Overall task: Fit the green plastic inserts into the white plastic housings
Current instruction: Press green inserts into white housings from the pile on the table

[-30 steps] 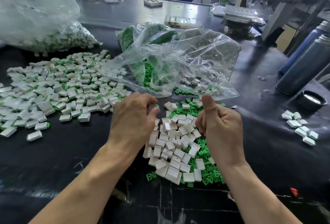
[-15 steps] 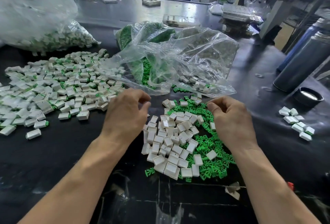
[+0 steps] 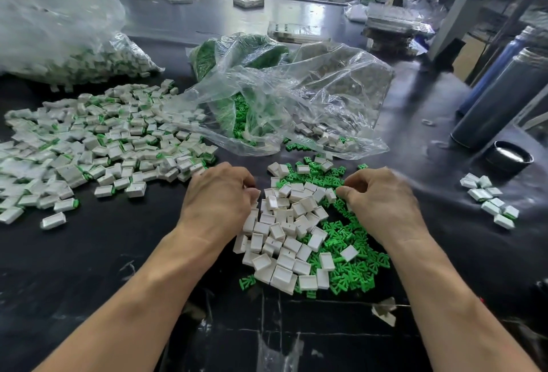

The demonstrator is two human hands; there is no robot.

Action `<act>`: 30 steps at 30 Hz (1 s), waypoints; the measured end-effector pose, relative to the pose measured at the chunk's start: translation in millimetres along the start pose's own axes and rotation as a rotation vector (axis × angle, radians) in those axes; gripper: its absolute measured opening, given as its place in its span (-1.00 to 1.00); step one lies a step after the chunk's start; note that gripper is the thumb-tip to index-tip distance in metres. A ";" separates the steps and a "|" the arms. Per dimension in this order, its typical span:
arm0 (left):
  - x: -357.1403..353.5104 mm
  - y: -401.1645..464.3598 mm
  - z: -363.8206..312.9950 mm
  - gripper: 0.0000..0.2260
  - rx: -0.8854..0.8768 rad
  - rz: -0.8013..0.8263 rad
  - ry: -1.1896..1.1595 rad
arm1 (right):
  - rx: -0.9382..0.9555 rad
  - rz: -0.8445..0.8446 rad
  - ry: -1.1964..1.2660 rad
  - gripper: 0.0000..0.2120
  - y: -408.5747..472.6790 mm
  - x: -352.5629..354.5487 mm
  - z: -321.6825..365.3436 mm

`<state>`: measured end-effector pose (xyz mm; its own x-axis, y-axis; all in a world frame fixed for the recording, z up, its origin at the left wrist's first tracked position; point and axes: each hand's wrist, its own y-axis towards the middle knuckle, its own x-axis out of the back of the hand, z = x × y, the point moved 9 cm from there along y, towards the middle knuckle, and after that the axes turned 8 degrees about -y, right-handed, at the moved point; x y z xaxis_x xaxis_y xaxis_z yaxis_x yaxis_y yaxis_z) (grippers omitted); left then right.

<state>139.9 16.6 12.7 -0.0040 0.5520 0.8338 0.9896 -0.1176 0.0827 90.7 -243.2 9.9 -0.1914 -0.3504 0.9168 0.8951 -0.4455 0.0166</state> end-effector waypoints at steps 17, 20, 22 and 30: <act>-1.2 -0.3 7.2 -0.89 0.032 -0.041 -0.324 | 0.048 0.157 0.066 -0.85 -1.7 -4.1 -0.5; -0.4 -0.2 5.4 -0.92 0.013 -0.044 -0.369 | 0.051 0.093 0.116 -0.83 -1.9 -0.4 2.1; 0.1 -1.0 3.1 -0.92 -0.004 -0.043 -0.400 | 0.054 0.006 0.119 -0.88 -1.7 4.2 5.0; -0.1 -3.3 -2.7 -0.93 -0.022 -0.026 -0.594 | 0.115 -0.018 -0.026 -0.79 4.5 -5.6 16.5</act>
<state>136.3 14.7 13.8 0.0595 0.9216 0.3836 0.9870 -0.1117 0.1154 102.5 -229.6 11.4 -0.1986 -0.3212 0.9259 0.9323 -0.3534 0.0774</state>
